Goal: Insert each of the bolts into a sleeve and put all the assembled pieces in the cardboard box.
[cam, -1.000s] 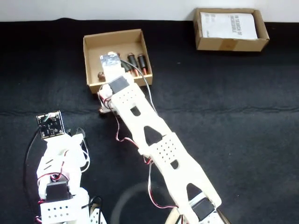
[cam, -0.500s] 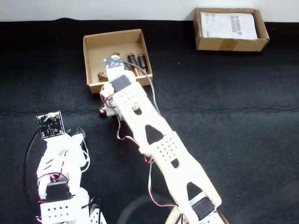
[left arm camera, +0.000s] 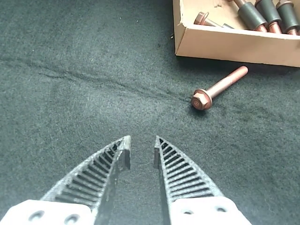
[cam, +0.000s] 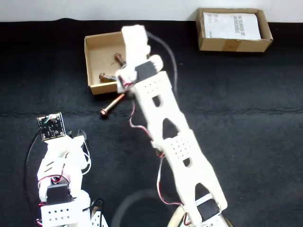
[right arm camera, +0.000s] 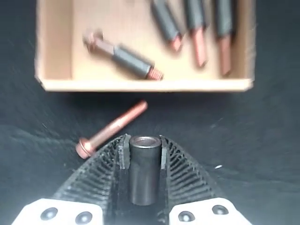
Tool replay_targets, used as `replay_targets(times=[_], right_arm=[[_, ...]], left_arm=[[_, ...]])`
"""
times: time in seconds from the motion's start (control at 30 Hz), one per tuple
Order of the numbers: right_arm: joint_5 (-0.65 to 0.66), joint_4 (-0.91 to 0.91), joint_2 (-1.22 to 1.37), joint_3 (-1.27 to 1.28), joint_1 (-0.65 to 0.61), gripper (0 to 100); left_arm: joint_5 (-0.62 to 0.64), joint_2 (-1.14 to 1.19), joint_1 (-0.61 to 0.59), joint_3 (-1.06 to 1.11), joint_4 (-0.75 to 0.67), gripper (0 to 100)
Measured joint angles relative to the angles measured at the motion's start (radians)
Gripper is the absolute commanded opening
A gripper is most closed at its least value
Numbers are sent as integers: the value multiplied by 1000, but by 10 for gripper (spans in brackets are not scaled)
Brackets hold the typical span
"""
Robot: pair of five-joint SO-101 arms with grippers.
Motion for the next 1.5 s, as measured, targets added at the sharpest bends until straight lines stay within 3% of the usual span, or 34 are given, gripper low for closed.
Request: replay_targets(times=[0.27,0.6,0.9,1.1,1.37,1.5], right_arm=[[161,0,-334,-2,77,6],[252,5,-769,28,84,6],[256,5,-1350,730,89,6],[258,5,-1738,1224,166,6],[258,5,-2116,1583,219,6],[258,3,-2268,1772,239,6]], left_arm=[[0,0,0,0,11,107],[0,0,0,0,18,106],[0,0,0,0,18,105],[0,0,0,0,18,105],[0,0,0,0,21,105],[0,0,34,0,87,105]])
